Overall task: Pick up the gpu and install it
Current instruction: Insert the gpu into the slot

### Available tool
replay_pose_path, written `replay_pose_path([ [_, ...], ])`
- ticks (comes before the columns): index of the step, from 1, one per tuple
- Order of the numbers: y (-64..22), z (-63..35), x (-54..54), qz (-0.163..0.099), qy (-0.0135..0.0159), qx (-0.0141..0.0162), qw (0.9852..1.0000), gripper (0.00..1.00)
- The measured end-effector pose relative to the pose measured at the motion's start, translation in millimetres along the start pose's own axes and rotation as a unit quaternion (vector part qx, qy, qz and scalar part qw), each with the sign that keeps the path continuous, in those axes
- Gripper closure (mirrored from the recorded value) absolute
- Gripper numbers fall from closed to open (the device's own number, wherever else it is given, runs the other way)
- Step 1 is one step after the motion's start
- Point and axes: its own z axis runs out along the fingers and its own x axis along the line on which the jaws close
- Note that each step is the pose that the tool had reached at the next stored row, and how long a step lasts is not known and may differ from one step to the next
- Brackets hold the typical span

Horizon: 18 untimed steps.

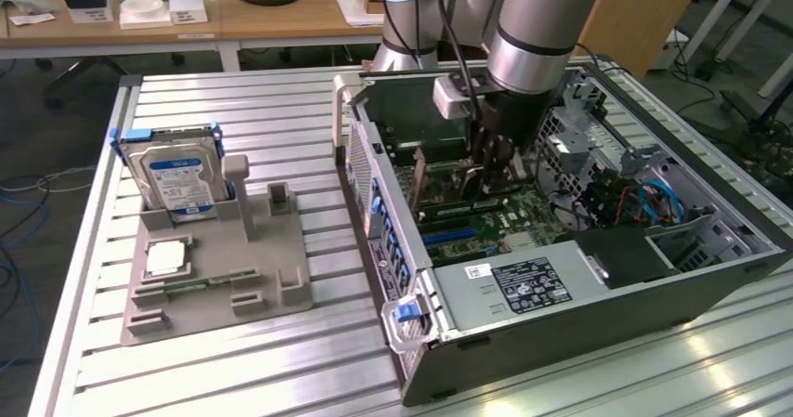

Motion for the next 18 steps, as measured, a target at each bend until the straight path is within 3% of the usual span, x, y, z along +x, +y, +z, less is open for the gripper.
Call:
replay_pose_path([
  [3, 0.2, 3.5, 0.2, 0.0, 0.0, 0.0044, 1.0, 0.72],
  [18, 9.6, 18.5, 11.3, 0.0, -0.0001, 0.004, 1.0, 0.72],
])
